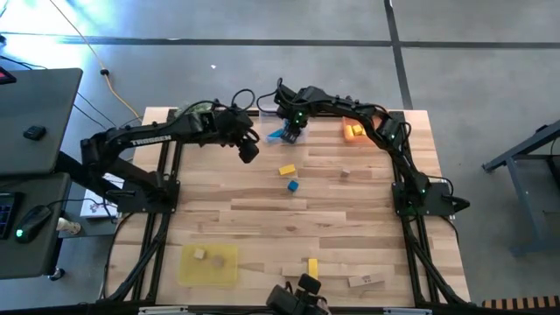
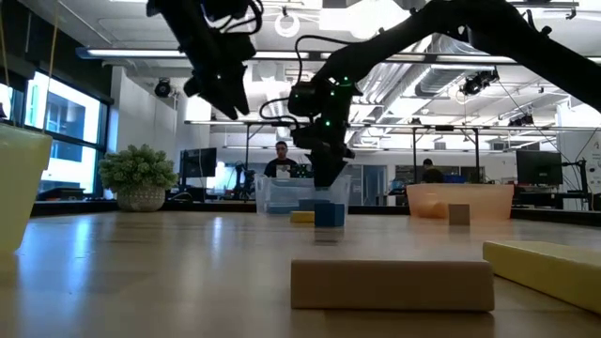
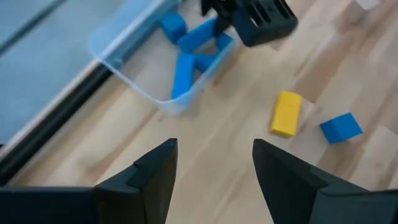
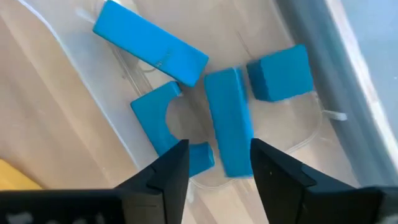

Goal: Sort & place blocks by color
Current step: Put the yellow block into the orange bin

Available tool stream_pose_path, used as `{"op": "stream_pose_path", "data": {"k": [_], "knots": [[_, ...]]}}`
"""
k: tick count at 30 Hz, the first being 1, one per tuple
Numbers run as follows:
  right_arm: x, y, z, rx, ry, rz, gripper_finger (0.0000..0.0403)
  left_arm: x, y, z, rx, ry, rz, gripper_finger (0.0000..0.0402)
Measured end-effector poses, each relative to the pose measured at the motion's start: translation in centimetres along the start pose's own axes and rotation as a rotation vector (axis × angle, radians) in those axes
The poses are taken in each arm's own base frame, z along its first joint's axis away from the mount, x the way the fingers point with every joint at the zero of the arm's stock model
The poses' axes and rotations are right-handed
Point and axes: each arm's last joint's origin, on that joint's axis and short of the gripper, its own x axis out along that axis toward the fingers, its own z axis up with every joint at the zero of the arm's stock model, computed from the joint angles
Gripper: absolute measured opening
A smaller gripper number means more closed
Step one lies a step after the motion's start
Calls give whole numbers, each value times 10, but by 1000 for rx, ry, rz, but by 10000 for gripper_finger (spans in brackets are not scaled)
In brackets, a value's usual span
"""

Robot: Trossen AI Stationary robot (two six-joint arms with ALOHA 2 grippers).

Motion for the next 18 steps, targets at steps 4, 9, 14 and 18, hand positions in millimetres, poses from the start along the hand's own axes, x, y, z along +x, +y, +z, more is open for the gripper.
{"op": "stream_pose_path", "data": {"k": [4, 9, 14, 18], "knots": [[-16, -1, 6, 4, -11, -1, 161, 14, -7, 2, 19, 15, -74, 197], [-46, -2, 15, 6, -52, -4, 147, 30, -19, 6, 57, -15, -124, 197], [-78, -7, 22, 14, -100, -55, 137, 40, -29, 6, 75, -27, -143, 197], [-98, -11, 17, 26, -124, -133, 139, 43, -38, 6, 125, -33, -196, 197]]}}
